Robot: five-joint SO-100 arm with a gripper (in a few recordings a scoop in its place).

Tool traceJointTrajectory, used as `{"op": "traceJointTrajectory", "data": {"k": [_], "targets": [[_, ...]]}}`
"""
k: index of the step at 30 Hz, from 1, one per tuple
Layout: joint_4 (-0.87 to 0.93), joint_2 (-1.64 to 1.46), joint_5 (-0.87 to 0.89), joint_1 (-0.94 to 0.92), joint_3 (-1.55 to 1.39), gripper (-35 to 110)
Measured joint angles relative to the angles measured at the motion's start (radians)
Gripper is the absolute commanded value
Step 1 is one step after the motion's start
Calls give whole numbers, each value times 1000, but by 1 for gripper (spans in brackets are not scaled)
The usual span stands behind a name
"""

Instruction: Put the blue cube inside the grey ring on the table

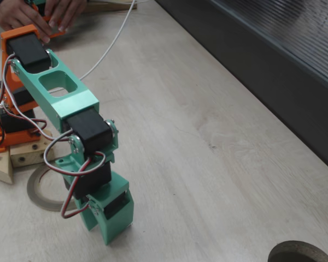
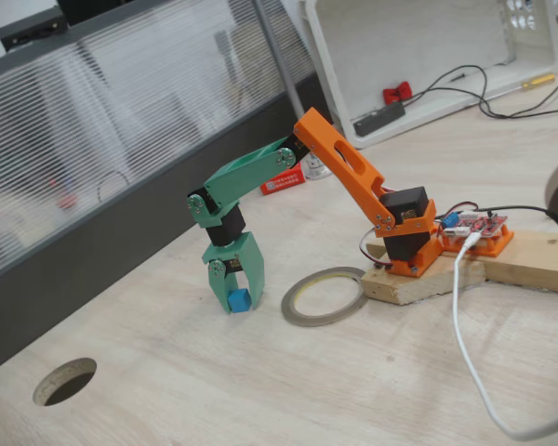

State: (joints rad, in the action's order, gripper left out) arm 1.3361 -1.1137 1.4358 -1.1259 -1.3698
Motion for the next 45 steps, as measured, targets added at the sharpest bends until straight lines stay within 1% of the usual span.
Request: {"op": "traceJointTrajectory", "data": {"k": [13, 19, 22, 45], "targets": [[0, 0, 0, 0, 0, 31], [-9, 0, 6, 0, 0, 16], [-9, 0, 8, -2, 0, 12], [-9, 0, 8, -3, 0, 11]]}}
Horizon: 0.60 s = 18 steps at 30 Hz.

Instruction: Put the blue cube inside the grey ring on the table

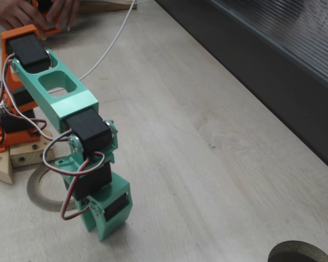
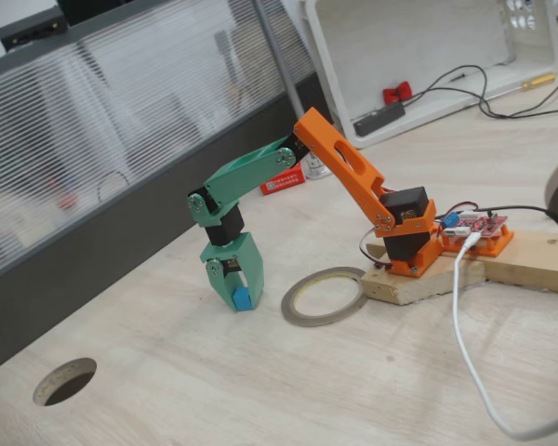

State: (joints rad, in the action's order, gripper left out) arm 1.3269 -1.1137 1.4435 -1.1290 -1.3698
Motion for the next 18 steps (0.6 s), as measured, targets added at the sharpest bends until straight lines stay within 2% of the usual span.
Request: {"op": "traceJointTrajectory", "data": {"k": [9, 18], "targets": [[0, -5, 0, 5, 0, 11], [8, -176, 2, 0, -5, 11]]}}
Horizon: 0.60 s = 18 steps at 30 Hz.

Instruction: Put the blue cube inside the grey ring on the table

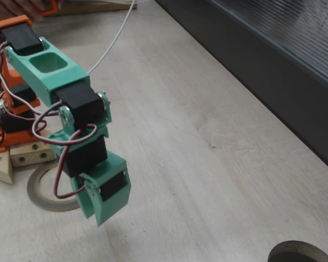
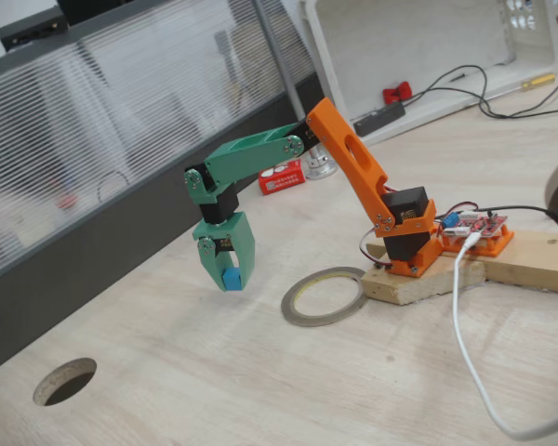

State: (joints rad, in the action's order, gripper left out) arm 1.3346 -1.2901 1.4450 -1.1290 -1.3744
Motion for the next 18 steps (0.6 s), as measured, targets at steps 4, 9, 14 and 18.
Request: {"op": "traceJointTrajectory", "data": {"k": [4, 9, 14, 18], "targets": [[2, -35, 0, 0, 0, 11], [2, -35, 0, 0, 0, 11], [2, -35, 0, 8, 0, 11], [2, -35, 0, -5, 0, 11]]}}
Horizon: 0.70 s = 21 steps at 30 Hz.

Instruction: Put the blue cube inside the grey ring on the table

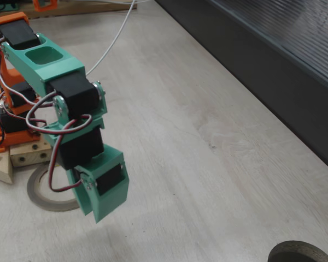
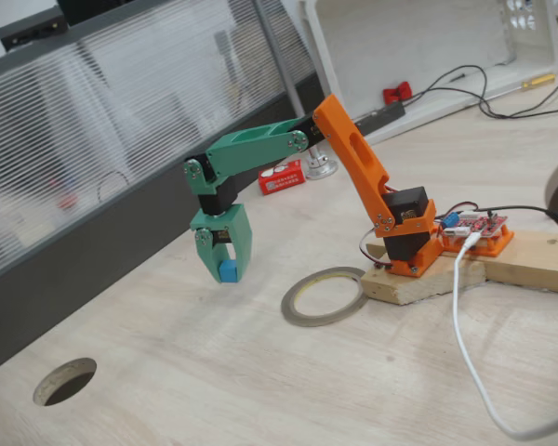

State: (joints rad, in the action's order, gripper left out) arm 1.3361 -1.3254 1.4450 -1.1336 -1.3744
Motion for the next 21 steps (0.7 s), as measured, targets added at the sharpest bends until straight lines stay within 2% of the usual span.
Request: {"op": "traceJointTrajectory", "data": {"k": [10, 21], "targets": [[0, -126, -2, 3, -20, 11], [0, -325, -2, 5, -302, 11]]}}
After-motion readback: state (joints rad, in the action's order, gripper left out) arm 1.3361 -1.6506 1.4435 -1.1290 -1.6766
